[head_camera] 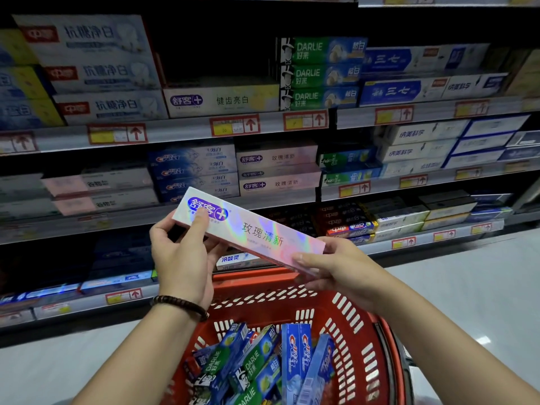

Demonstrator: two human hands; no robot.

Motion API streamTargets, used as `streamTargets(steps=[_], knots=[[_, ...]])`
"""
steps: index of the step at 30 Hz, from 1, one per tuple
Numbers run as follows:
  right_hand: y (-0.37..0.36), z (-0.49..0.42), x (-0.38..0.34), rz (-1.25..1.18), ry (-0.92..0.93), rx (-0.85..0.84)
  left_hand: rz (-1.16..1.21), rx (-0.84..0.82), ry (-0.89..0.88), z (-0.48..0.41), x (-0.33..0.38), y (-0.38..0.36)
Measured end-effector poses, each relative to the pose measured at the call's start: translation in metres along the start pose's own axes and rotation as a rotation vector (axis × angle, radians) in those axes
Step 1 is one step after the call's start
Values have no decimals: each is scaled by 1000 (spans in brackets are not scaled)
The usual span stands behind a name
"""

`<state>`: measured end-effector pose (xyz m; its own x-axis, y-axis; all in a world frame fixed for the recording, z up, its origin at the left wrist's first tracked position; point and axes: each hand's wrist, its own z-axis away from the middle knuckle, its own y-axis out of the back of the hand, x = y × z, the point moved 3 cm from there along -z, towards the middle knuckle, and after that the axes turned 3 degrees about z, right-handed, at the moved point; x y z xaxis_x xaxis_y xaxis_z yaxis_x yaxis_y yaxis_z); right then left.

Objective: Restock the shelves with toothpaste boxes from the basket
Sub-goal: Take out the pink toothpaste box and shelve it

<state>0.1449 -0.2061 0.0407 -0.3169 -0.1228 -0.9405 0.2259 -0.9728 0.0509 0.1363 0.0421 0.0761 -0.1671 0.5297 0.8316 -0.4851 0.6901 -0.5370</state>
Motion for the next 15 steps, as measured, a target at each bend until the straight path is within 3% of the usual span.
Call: streamTargets(steps=[6, 15], knots=[[1, 3, -7, -226, -13, 1, 28, 28, -2, -4, 0, 3], [4, 5, -16, -357, 125, 238, -27, 27, -12, -2, -3, 2]])
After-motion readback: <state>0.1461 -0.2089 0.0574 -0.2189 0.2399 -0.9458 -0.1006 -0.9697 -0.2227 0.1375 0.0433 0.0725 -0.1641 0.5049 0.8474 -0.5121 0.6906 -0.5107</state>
